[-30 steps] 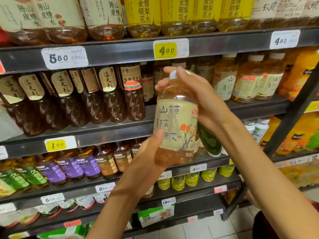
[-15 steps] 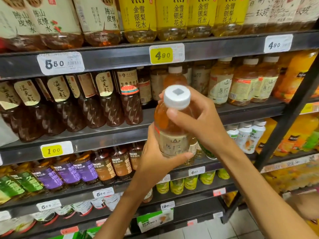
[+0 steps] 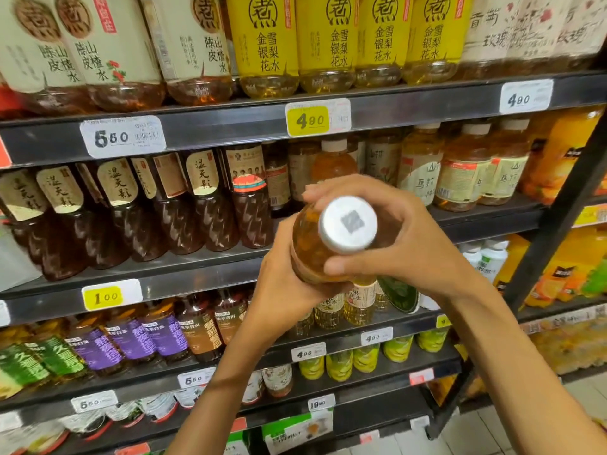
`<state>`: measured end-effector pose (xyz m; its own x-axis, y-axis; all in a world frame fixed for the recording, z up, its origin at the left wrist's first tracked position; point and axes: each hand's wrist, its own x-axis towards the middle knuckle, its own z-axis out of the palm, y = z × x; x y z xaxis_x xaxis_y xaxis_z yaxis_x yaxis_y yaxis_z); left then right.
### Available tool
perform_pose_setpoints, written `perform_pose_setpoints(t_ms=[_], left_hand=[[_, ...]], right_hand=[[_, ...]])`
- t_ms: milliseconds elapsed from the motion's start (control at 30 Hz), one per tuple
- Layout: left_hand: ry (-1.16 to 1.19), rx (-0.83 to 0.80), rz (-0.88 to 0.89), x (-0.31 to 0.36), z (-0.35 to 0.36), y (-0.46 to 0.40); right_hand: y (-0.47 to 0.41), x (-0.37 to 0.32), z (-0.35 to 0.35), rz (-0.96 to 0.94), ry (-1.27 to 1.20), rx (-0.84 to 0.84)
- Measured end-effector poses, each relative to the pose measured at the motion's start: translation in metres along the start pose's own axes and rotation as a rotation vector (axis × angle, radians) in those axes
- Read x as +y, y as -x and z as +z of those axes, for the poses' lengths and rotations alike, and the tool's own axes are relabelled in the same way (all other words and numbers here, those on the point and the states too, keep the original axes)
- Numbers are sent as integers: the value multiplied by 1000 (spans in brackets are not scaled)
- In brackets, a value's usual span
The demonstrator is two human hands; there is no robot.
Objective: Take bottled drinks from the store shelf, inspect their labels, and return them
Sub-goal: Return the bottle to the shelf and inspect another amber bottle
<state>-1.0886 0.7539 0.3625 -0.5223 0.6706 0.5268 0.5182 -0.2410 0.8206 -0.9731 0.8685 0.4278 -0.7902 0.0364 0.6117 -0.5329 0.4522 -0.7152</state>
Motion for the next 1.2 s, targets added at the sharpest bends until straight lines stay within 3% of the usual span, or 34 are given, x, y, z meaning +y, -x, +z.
perform_pose_setpoints(t_ms=[200, 367, 500, 700, 900, 1033, 1200], left_hand=[[203, -172, -207, 8, 0, 15], [372, -263, -431, 7, 7, 27], [416, -306, -420, 9, 10, 14], [245, -344, -202, 32, 13, -45], [-4, -457, -48, 34, 34, -104], [57, -324, -45, 15, 70, -118], [45, -193, -119, -15, 97, -134]], right_hand=[[-25, 7, -14, 167, -420, 209], [-34, 17, -15, 262, -806, 142], [-34, 16, -23, 286, -688, 323], [-40, 6, -51, 121, -481, 598], [-35, 9, -88, -38, -155, 656], [-26, 33, -101, 116, 90, 818], [-21, 70, -107, 334, 83, 910]])
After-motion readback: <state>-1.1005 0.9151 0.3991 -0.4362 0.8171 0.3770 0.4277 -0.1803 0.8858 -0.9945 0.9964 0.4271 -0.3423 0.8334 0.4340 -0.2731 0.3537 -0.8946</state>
